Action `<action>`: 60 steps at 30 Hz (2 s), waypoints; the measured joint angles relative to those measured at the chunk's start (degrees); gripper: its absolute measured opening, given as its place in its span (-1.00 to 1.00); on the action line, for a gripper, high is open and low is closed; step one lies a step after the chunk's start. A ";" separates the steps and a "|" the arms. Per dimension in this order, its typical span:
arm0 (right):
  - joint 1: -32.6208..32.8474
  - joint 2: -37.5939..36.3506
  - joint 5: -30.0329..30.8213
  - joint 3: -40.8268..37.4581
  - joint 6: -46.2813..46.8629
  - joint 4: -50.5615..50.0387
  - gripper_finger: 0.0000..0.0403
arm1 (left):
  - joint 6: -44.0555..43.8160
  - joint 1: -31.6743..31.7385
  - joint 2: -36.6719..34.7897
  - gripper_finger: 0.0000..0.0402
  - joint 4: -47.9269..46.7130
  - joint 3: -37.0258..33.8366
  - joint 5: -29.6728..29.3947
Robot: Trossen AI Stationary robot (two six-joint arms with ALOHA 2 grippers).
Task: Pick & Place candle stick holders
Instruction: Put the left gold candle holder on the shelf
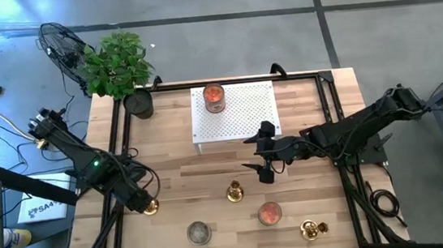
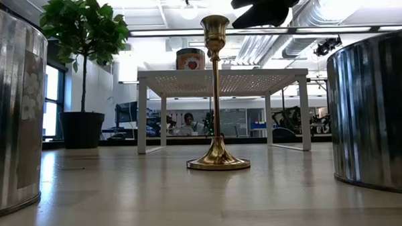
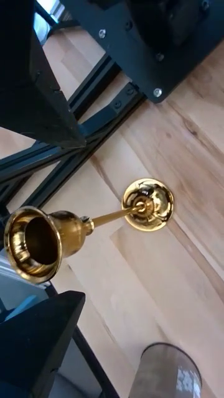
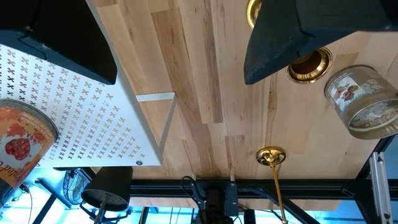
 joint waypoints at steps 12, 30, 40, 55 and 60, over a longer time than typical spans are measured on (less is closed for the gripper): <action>0.00 0.00 0.02 0.00 0.18 -0.02 0.72 | -0.10 0.00 0.02 0.93 -0.63 0.00 -1.28; 0.00 0.01 0.02 0.00 0.16 -0.02 0.72 | -1.73 0.00 0.02 0.52 0.50 0.00 -0.89; 0.01 0.02 -0.81 0.00 0.31 -0.02 0.72 | -1.46 0.02 0.70 -0.30 1.70 -0.95 1.73; 0.02 0.02 -2.37 0.00 1.69 -0.02 0.72 | -1.23 0.02 0.67 -0.31 3.13 -1.81 2.60; 0.02 0.00 -2.37 0.00 1.69 -0.02 0.72 | -0.37 0.02 0.68 -0.35 3.39 -1.84 1.93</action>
